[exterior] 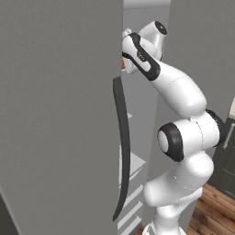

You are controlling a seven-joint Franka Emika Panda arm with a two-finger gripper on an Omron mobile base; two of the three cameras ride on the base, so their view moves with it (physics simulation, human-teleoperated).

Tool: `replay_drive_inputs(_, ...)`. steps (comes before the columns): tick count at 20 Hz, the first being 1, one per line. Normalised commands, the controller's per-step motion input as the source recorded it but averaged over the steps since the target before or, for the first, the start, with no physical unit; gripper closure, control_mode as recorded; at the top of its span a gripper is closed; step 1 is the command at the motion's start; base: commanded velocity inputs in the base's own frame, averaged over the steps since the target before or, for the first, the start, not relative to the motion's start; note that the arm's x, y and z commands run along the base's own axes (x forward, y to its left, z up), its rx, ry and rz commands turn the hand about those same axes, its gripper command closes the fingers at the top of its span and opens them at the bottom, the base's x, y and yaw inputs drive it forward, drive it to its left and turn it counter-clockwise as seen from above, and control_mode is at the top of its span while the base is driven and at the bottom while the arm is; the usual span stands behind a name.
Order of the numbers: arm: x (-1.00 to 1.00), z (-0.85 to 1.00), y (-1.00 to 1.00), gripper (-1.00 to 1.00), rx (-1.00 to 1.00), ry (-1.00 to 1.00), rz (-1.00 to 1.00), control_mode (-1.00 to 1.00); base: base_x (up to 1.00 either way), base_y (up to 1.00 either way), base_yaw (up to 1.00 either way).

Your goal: Take the orange and broccoli from the second highest rack and move them to the highest rack where the squash and sweet potato are located, to maximize freezer space. Close the freezer door after rearranging.

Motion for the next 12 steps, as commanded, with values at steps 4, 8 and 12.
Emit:
replay_drive_inputs(4, 0.47, -0.19, 0.32, 1.00, 0.00, 0.00, 0.01, -1.00, 0.00, 0.00, 0.00)
replay_drive_inputs(8, 0.54, -0.15, 0.33, 1.00, 0.00, 0.00, 0.04, -1.00, 0.00, 0.00, 0.00)
replay_drive_inputs(12, 0.54, -0.20, 0.32, 1.00, 0.00, 0.00, 0.05, -1.00, 0.00, 0.00, 0.00)
